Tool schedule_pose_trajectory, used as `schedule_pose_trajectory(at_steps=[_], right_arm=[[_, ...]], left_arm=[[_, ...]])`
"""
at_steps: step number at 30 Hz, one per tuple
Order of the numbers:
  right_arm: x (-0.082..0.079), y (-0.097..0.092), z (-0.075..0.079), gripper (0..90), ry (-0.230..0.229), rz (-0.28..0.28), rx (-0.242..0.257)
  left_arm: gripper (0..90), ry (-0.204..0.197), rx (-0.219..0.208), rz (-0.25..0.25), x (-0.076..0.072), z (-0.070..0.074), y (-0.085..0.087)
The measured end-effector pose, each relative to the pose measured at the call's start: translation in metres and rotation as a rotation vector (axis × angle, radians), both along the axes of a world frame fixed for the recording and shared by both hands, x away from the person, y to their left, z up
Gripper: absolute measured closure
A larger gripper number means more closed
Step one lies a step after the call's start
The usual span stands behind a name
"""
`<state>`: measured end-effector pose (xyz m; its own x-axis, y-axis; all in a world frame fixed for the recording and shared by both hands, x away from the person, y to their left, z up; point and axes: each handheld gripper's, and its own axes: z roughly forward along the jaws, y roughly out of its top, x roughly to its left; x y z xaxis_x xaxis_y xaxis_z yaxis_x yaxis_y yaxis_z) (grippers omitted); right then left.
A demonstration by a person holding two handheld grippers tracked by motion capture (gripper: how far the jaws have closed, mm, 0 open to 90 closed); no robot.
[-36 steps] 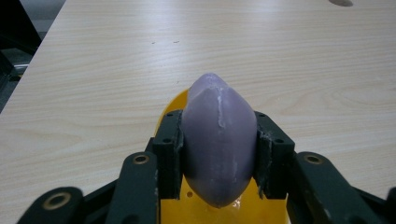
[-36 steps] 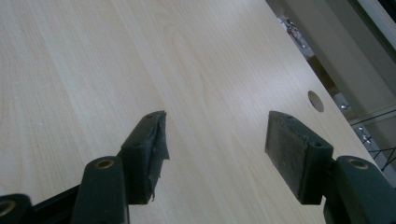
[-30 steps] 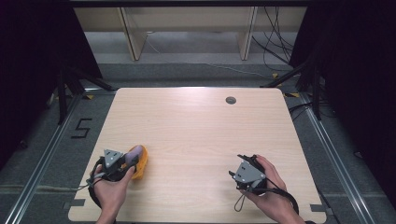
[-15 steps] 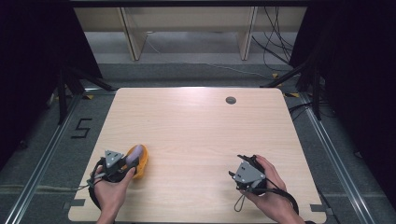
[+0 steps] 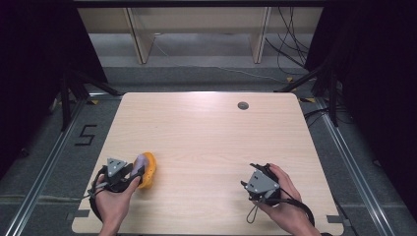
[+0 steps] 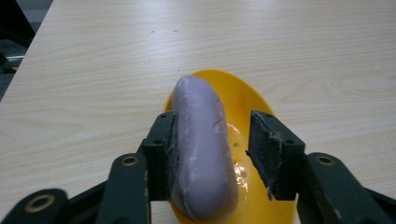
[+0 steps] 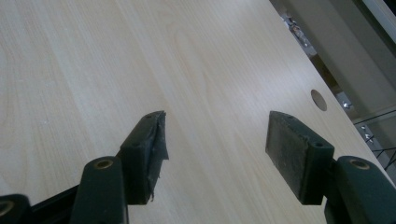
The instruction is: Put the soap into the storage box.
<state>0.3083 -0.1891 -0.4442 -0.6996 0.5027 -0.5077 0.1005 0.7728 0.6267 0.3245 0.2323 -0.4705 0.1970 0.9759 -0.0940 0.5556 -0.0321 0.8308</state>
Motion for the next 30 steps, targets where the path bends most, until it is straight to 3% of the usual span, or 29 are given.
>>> schedule_pose_trajectory(at_steps=[5,12,16,22,26,28,30], right_arm=[[0.000,0.000,0.000,38.5,0.005,0.000,-0.001],[0.000,-0.001,-0.001,38.3,0.006,-0.002,-0.002],[-0.001,-0.003,-0.002,38.3,0.032,-0.007,-0.003],[0.000,-0.004,-0.002,38.2,0.037,-0.007,-0.007],[0.000,-0.004,-0.003,38.1,0.042,-0.003,-0.009],[0.000,-0.005,-0.003,38.1,0.039,-0.004,-0.008],[0.001,-0.006,-0.004,38.2,0.044,-0.008,-0.006]], left_arm=[[42.2,-0.019,-0.032,-0.043,-0.007,0.003,0.004],[36.0,-0.075,-0.019,-0.087,-0.021,0.005,0.008],[35.4,-0.074,-0.008,-0.103,-0.026,0.002,0.012],[35.0,-0.040,0.010,-0.122,-0.036,-0.011,0.024],[35.1,-0.040,0.003,-0.119,-0.040,-0.016,0.026],[35.2,-0.034,-0.011,-0.115,-0.042,-0.018,0.028],[36.1,-0.034,-0.056,-0.105,-0.044,-0.023,0.027]])
